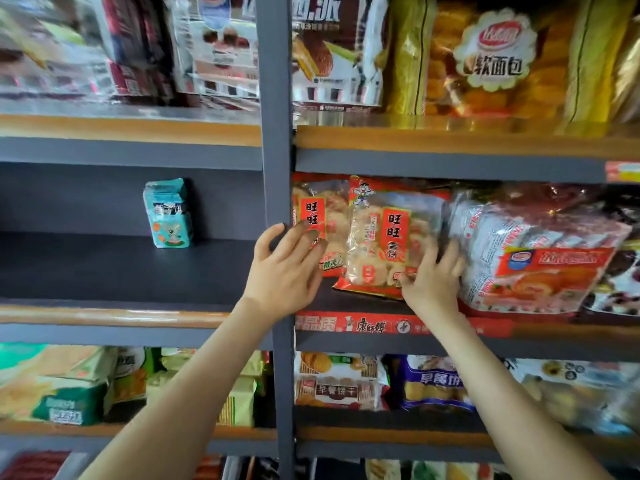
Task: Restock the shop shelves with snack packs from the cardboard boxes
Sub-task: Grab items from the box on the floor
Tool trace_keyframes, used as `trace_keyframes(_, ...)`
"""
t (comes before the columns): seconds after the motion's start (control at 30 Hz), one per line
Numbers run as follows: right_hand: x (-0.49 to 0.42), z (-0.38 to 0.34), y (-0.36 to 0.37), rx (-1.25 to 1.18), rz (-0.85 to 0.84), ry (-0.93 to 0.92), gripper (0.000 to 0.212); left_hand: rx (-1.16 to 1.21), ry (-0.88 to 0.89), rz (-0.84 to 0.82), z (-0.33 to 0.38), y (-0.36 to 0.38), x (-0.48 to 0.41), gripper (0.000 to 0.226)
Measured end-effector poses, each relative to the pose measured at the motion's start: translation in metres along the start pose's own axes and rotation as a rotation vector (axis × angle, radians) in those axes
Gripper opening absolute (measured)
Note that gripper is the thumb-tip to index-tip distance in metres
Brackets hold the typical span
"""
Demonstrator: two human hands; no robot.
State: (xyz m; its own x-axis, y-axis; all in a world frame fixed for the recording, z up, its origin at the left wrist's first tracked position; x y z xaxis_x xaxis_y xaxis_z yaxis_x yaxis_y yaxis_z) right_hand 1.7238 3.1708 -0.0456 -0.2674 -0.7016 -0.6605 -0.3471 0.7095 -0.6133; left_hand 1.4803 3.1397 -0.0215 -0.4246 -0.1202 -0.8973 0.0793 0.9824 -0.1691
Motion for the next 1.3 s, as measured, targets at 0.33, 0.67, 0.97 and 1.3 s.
trace_keyframes(0.33,-0.022,-0.03,0.038,0.132,-0.466,-0.352,0.122,-0.023,-0.003,0.034,-0.001,0.001,0.0,0.027)
trace_keyframes(0.67,-0.04,-0.013,0.048,0.147,-0.355,-0.401,0.124,-0.03,0.008,0.064,0.001,0.002,0.002,0.02)
trace_keyframes(0.97,-0.02,-0.024,0.016,0.137,-0.394,-0.412,0.104,-0.011,0.016,-0.024,-0.001,-0.002,0.001,0.027)
trace_keyframes(1.3,0.158,-0.088,-0.023,-0.448,-0.206,-0.497,0.047,0.342,-0.41,-0.379,0.06,-0.089,0.072,0.046)
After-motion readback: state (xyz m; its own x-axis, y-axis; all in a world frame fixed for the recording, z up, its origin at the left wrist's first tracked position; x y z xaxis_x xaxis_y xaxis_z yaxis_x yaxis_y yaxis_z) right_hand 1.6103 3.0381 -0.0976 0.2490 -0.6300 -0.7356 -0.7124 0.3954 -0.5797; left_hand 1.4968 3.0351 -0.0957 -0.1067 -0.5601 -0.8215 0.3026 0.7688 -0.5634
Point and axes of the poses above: each hand's wrist, its own x-axis away from the middle knuckle, its own y-axis out of the palm, z = x × y, the point moved 1 cm from there along -x, towards the middle knuckle, and after that the axes turned 9 degrees about z, right-handed, at the moved point
